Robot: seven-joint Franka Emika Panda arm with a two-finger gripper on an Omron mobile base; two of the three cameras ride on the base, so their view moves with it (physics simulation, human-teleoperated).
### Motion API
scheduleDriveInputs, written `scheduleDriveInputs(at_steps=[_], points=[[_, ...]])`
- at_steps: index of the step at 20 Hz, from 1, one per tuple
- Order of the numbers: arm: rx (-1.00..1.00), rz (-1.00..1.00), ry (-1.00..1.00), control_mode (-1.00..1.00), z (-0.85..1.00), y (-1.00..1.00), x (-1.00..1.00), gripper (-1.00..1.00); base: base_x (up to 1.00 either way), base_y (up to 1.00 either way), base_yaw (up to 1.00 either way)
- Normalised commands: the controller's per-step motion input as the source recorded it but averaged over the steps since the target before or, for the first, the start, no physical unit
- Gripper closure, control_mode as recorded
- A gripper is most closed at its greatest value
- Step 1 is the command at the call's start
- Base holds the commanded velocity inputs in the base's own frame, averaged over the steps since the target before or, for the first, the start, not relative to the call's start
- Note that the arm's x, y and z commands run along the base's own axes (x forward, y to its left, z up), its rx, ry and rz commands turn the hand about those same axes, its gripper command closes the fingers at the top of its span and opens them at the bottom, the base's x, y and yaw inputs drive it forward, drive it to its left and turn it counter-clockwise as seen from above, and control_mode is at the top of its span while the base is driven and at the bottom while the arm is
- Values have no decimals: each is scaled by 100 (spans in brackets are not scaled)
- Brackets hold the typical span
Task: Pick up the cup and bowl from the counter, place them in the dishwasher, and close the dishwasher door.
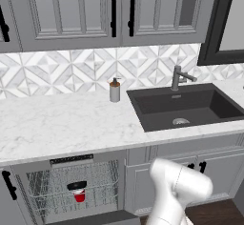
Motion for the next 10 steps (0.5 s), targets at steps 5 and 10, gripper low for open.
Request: scheduleDriveInputs(at_steps=[5,10], points=[[-23,26,2,-100,-100,87,31,-100,0,0,0],[-19,13,0,-100,-100,4,85,-100,0,0,0]])
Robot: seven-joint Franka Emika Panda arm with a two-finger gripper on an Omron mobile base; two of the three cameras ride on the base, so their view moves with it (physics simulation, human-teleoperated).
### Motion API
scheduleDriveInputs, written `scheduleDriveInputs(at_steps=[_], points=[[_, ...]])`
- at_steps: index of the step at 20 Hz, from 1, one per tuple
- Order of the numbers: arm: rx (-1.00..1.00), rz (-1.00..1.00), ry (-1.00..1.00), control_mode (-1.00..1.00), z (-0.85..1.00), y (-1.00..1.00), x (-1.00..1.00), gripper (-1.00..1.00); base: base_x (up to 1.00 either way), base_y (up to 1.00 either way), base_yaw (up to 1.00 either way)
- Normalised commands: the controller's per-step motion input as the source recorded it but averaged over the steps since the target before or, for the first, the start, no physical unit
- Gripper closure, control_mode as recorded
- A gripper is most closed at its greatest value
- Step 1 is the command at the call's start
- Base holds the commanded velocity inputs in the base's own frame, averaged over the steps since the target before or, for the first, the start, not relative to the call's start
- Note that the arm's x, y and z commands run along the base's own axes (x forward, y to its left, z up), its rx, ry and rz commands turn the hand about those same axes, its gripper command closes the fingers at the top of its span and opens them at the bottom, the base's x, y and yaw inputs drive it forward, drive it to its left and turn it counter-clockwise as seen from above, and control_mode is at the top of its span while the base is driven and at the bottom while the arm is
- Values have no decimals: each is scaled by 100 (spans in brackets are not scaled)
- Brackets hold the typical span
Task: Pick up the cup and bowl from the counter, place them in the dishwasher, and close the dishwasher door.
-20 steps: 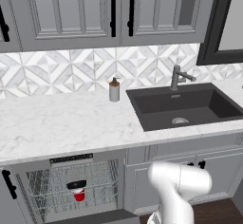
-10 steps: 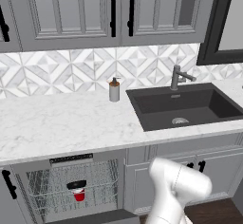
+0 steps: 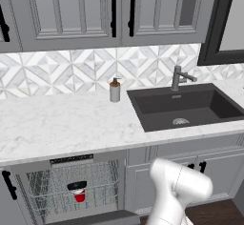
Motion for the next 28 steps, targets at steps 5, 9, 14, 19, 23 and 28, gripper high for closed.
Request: scheduleDriveInputs(at_steps=[5,9,14,19,23,28], points=[[-4,9,-4,-100,-82,-41,100,-100,0,0,0],[0,10,-35,-100,-17,-69,100,-100,0,0,0],[0,8,-26,-100,-38,-75,100,-100,0,0,0],[2,0,-1,-100,-49,-63,100,-100,0,0,0],[2,0,0,-100,-50,-57,100,-100,0,0,0],[-14,-5,-36,-100,-52,-44,100,-100,0,0,0]])
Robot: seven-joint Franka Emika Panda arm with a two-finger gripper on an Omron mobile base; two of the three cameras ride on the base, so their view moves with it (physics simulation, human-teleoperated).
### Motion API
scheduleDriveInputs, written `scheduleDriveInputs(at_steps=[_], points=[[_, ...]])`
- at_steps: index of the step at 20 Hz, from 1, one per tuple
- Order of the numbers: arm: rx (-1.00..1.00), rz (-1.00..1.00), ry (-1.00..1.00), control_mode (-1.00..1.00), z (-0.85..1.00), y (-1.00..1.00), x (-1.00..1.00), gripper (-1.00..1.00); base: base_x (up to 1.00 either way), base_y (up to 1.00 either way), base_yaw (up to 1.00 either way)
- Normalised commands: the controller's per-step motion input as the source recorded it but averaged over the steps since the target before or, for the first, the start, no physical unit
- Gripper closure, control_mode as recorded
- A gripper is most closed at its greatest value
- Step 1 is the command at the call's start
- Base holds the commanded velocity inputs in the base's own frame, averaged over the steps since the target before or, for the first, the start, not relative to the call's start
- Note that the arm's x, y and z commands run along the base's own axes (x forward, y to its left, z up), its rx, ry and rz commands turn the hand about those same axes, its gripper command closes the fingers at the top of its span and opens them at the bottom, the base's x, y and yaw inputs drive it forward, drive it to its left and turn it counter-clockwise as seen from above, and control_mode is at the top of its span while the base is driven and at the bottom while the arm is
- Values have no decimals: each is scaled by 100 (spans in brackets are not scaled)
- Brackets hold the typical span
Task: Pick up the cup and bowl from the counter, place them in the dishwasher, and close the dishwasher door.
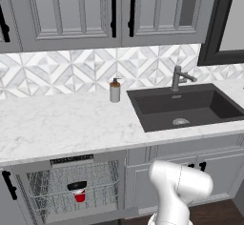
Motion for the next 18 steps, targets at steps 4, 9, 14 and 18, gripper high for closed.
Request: scheduleDriveInputs(at_steps=[4,9,14,18], points=[[-22,-4,-44,-100,-78,-40,100,-100,0,0,0],[-38,-9,-60,-100,-77,-6,100,-100,0,0,0],[-38,-31,-49,-100,-40,0,99,-100,0,0,0],[-6,-59,-6,-100,-36,0,92,-100,0,0,0]])
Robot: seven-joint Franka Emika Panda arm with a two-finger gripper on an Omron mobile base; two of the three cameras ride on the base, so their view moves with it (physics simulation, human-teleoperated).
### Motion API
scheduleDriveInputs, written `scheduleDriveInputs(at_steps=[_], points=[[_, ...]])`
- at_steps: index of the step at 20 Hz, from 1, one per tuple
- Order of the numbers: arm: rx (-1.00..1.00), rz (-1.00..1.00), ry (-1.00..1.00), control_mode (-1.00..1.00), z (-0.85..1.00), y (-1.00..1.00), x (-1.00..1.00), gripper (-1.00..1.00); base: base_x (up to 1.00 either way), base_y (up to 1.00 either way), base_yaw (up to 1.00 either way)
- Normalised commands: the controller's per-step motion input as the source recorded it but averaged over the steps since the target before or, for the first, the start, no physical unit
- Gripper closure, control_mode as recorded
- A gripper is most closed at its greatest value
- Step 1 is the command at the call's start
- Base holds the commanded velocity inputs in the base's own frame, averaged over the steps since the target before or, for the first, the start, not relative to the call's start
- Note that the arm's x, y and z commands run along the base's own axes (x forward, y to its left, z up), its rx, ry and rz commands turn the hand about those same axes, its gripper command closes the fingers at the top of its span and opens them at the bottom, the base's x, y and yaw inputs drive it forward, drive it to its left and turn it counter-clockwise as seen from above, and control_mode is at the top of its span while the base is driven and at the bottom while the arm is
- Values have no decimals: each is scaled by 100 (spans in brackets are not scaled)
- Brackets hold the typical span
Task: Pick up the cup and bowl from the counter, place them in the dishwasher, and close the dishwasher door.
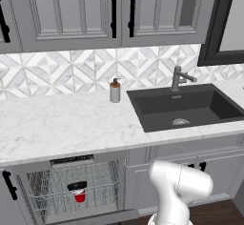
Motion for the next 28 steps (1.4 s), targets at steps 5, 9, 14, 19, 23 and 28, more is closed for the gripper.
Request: scheduleDriveInputs(at_steps=[5,9,14,19,23,28], points=[[0,-77,0,-100,-37,3,59,-100,0,0,0],[0,-78,-1,-100,-35,7,52,-100,0,0,0],[0,-65,-3,-100,-35,3,86,-100,0,0,0],[0,-46,-13,-100,-42,0,100,-100,0,0,0],[0,-32,-21,-100,-59,0,100,-100,0,0,0],[-3,-19,-32,-100,-73,-2,100,-100,0,0,0]])
